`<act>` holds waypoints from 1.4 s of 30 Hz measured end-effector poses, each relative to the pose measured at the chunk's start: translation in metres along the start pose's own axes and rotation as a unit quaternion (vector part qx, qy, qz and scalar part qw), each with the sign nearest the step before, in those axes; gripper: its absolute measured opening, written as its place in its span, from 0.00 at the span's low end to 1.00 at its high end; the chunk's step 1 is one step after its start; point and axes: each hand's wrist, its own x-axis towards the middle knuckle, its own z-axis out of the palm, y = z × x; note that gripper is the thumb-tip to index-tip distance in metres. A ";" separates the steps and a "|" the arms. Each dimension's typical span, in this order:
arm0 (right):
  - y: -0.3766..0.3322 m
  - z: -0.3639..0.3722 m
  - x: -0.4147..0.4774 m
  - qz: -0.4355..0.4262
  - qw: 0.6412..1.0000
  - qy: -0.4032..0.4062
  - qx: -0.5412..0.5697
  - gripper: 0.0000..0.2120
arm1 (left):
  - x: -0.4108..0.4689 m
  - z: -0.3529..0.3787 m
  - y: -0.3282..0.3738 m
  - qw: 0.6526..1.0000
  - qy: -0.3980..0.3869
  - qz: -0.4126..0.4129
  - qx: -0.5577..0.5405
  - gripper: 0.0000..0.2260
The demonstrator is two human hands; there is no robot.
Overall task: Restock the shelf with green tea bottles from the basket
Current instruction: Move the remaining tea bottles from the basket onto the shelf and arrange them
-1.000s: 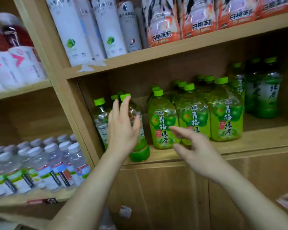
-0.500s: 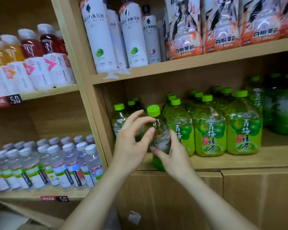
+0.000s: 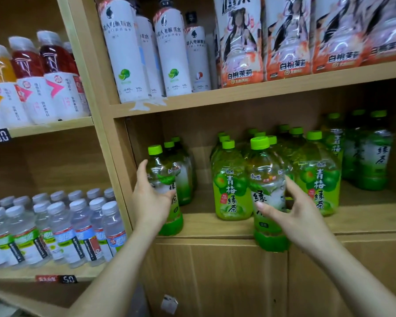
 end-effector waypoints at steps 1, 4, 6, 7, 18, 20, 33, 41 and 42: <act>0.000 -0.010 -0.002 -0.001 1.000 0.011 -0.006 0.42 | -0.008 -0.002 0.006 1.000 -0.005 0.012 -0.022 0.42; -0.001 -0.041 -0.003 -0.007 0.999 0.043 -0.023 0.39 | -0.038 -0.004 0.036 0.991 -0.042 0.074 -0.098 0.42; -0.001 -0.063 -0.003 -0.009 0.998 0.062 -0.022 0.35 | -0.051 0.006 0.060 0.979 -0.087 0.107 -0.149 0.42; 0.000 -0.073 -0.002 -0.011 0.997 0.074 -0.025 0.35 | -0.057 0.014 0.072 0.972 -0.110 0.119 -0.171 0.42; 0.070 -0.168 0.013 0.041 0.984 0.168 -0.031 0.29 | -0.111 0.161 0.142 0.904 -0.308 0.118 -0.273 0.42; 0.082 -0.176 0.017 0.052 0.984 0.167 -0.019 0.28 | -0.116 0.180 0.144 0.899 -0.325 0.127 -0.264 0.43; 0.119 -0.188 0.032 0.099 0.971 0.178 -0.125 0.32 | -0.130 0.213 0.145 0.930 -0.299 0.151 -0.151 0.44; 0.106 -0.147 -0.021 -0.016 0.985 0.147 -0.094 0.39 | -0.153 0.248 0.164 0.896 -0.364 0.121 -0.222 0.38; 0.107 -0.153 -0.020 -0.013 0.975 0.191 -0.109 0.35 | -0.156 0.256 0.167 0.881 -0.386 0.085 -0.259 0.34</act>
